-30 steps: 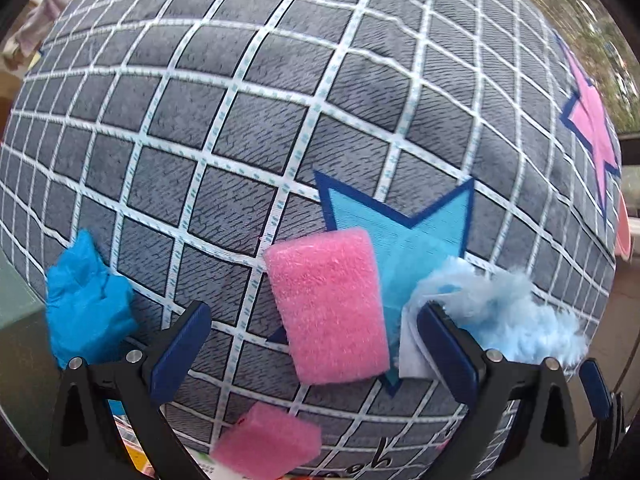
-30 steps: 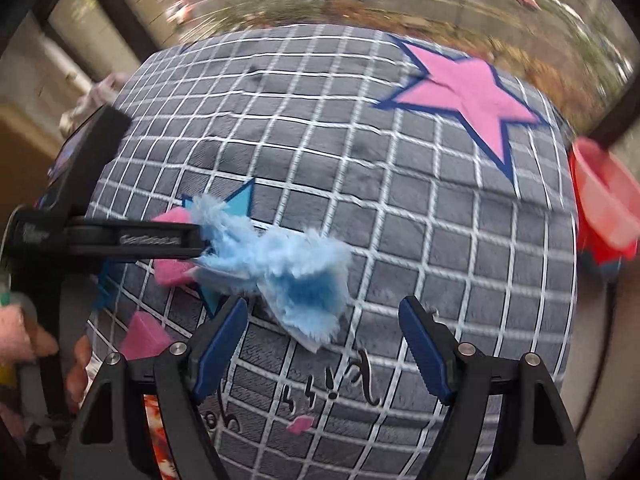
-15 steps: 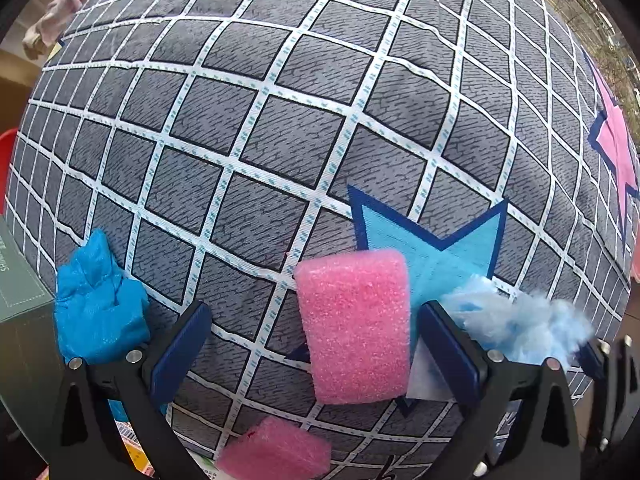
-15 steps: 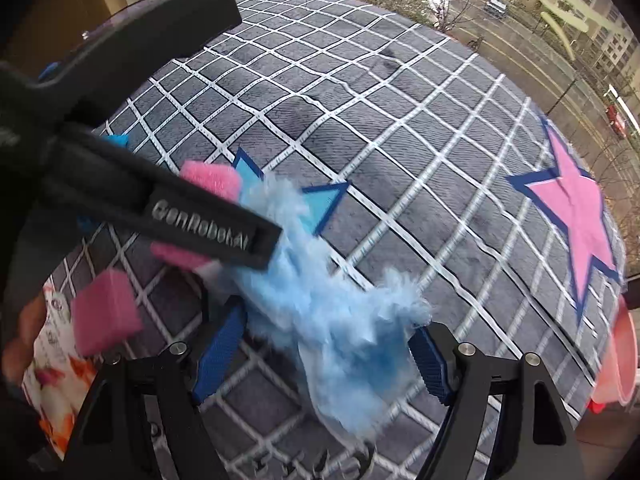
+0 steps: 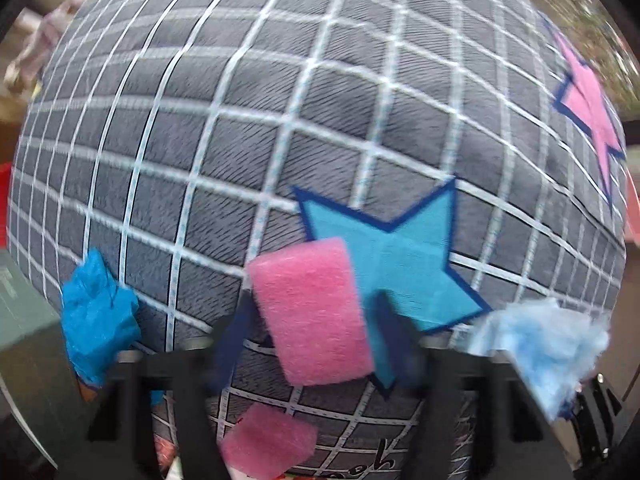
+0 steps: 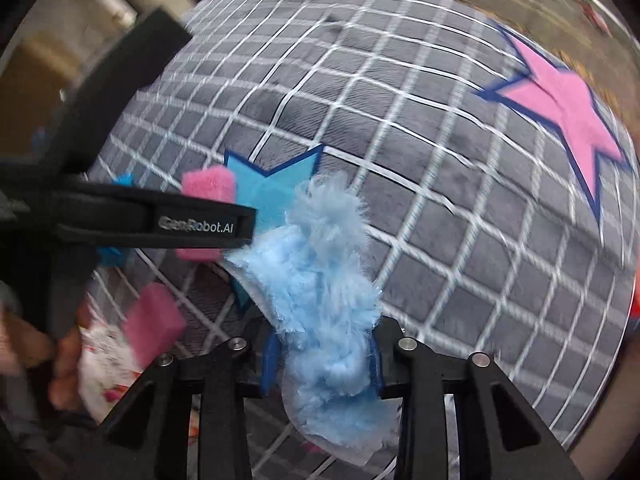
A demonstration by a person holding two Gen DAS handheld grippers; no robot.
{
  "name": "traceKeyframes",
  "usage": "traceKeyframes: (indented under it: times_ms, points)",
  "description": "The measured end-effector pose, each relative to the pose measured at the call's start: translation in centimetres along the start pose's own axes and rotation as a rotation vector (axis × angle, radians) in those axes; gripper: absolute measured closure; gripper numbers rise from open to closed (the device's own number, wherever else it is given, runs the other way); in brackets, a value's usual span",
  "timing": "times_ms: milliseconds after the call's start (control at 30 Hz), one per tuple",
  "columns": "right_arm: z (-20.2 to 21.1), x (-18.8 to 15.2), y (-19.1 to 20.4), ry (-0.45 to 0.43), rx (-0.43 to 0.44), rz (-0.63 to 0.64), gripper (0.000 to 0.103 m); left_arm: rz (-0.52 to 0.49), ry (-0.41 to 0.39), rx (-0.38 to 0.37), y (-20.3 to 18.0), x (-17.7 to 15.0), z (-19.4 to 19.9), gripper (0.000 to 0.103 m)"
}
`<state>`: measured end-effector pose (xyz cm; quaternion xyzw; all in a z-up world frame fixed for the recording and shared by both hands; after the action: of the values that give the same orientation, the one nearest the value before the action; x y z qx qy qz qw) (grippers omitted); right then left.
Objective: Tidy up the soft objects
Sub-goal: 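Reach left tool to the pink sponge and grasp it while right tool holds the fluffy item, then lift the pink sponge with left tool while right tool carries the fluffy item over the box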
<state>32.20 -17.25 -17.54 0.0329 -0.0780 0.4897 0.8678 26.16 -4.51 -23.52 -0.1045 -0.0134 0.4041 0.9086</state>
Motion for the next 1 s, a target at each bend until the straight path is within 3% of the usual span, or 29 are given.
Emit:
traceKeyframes:
  times_ms: [67, 200, 533, 700, 900, 967, 1000]
  points:
    - [1.2, -0.5, -1.1, -0.007, 0.015, -0.068, 0.066, -0.038, 0.024, -0.044, -1.2, 0.2, -0.1, 0.055]
    - [3.0, -1.7, -3.0, -0.013, 0.025, -0.178, 0.066, -0.109, -0.010, -0.067, -2.7, 0.1, 1.2, 0.055]
    - [8.0, -5.4, -2.0, -0.023, 0.063, -0.296, 0.066, -0.222, -0.101, -0.112, -4.2, -0.6, 8.6, 0.055]
    - [9.6, -4.0, 0.1, -0.062, 0.081, -0.269, 0.066, -0.244, -0.173, -0.093, -2.0, -2.3, 12.4, 0.055]
    - [10.8, -1.9, 3.7, -0.095, 0.107, -0.238, 0.066, -0.230, -0.237, -0.061, 1.6, -1.9, 15.8, 0.055]
    - [11.1, -1.6, 4.7, -0.101, 0.106, -0.227, 0.066, -0.222, -0.249, -0.060, 4.2, -6.0, 18.2, 0.055]
    - [11.2, -1.4, 5.2, -0.103, 0.106, -0.222, 0.066, -0.219, -0.255, -0.058, 4.7, -6.3, 18.8, 0.055]
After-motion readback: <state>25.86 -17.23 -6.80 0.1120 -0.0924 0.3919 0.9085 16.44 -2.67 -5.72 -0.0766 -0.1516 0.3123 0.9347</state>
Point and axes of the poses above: each gripper's, at about its wrist camera, not at the fingertips, and z roughly against the way its jaws point, y to its left, x to its top, the point moved 2 cm from there along -z, roughly the way its jaws point, and after that the axes turned 10 degrees about -x, right-handed, at the moved point
